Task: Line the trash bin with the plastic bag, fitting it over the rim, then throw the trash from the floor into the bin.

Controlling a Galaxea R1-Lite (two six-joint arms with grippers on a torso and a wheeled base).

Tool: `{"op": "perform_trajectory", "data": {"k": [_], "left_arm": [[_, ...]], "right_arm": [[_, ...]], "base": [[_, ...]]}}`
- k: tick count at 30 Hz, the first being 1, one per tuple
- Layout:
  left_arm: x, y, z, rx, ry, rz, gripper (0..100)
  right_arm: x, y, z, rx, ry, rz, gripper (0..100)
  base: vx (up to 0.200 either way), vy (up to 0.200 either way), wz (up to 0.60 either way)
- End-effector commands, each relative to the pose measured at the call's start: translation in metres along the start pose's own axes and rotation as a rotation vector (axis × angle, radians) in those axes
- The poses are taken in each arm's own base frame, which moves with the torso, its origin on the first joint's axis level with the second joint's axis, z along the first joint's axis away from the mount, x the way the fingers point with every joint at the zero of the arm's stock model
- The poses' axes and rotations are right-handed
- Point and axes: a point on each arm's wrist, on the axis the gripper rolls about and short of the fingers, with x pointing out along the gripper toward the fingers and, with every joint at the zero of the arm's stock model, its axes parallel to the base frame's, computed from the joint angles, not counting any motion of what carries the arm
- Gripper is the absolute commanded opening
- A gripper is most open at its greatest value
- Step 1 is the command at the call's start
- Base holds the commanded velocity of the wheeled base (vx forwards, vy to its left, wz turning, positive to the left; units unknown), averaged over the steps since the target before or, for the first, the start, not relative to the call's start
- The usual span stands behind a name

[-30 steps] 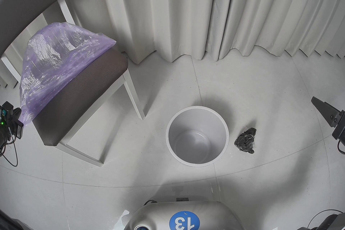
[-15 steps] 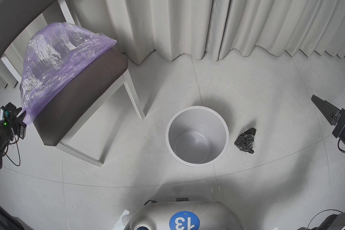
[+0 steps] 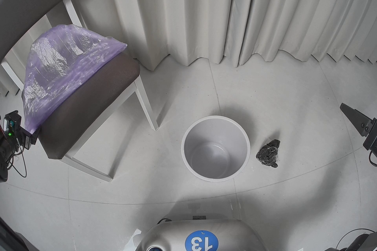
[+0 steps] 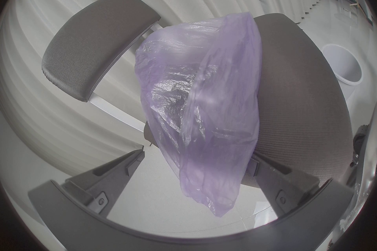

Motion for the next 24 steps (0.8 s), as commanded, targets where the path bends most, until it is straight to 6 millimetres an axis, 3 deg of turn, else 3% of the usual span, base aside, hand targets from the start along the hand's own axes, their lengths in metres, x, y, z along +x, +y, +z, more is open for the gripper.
{"op": "perform_trajectory", "data": {"k": [1, 3, 4, 13, 24], "left_arm": [[0.004, 0.000, -0.004, -0.010, 0.016, -0.003, 100], [0.001, 0.002, -0.003, -0.020, 0.010, 0.004, 100], [-0.001, 0.001, -0.002, -0.023, 0.006, 0.002, 0], [-0.022, 0.001, 0.007, -0.033, -0.026, 0.003, 0], [-0.015, 0.002, 0.006, -0.049, -0.009, -0.022, 0]], "right_arm": [[0.000, 0.000, -0.001, 0.000, 0.001, 0.000, 100], [0.000, 0.000, -0.001, 0.000, 0.001, 0.000, 100], [-0.001, 0.000, 0.000, 0.000, 0.000, 0.001, 100], [-0.001, -0.001, -0.003, 0.000, 0.011, 0.008, 100], [-0.002, -0.001, -0.003, 0.000, 0.012, 0.008, 100]], "base": [[0.000, 0.000, 0.00], [0.000, 0.000, 0.00], [0.000, 0.000, 0.00], [0.000, 0.000, 0.00], [0.000, 0.000, 0.00]]}}
